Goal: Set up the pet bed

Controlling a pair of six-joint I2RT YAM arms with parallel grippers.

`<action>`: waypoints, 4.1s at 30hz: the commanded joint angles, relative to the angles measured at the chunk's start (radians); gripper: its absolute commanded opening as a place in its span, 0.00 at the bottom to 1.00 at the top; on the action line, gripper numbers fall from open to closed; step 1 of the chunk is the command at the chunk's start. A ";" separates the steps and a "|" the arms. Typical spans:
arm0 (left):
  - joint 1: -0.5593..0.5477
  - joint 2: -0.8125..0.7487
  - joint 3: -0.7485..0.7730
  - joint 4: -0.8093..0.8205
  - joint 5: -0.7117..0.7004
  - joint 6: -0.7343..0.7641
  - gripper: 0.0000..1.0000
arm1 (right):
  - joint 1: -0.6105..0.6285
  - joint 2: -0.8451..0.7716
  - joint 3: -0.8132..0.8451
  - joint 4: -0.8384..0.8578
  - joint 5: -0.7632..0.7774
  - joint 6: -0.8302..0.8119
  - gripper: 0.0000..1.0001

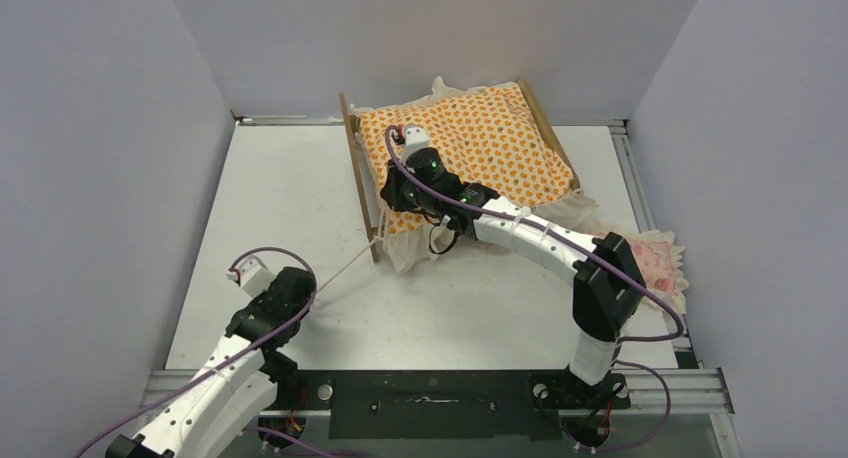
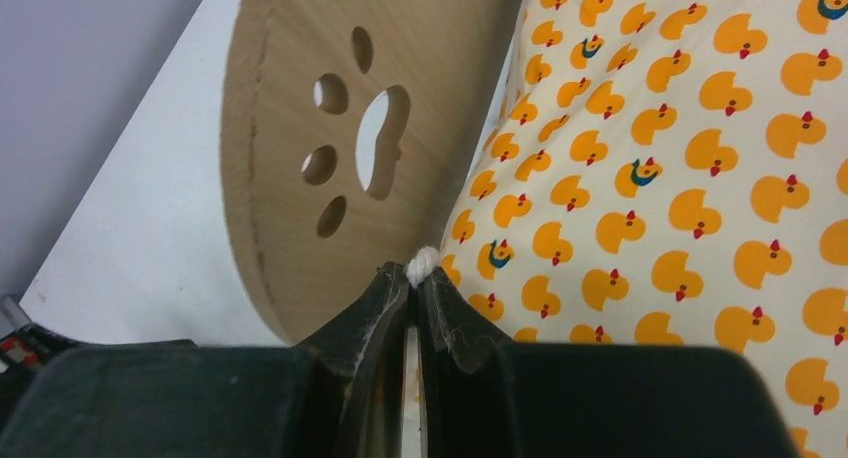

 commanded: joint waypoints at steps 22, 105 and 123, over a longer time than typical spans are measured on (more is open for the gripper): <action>0.011 0.074 0.005 0.153 -0.015 -0.027 0.00 | 0.006 -0.086 -0.087 0.134 -0.205 0.129 0.05; -0.071 0.070 0.231 0.441 0.624 0.554 0.93 | -0.346 -0.741 -0.874 0.124 0.016 -0.202 0.66; -0.201 0.052 0.349 0.270 0.292 0.719 0.95 | -0.728 -0.777 -0.635 -0.380 0.513 -0.005 0.89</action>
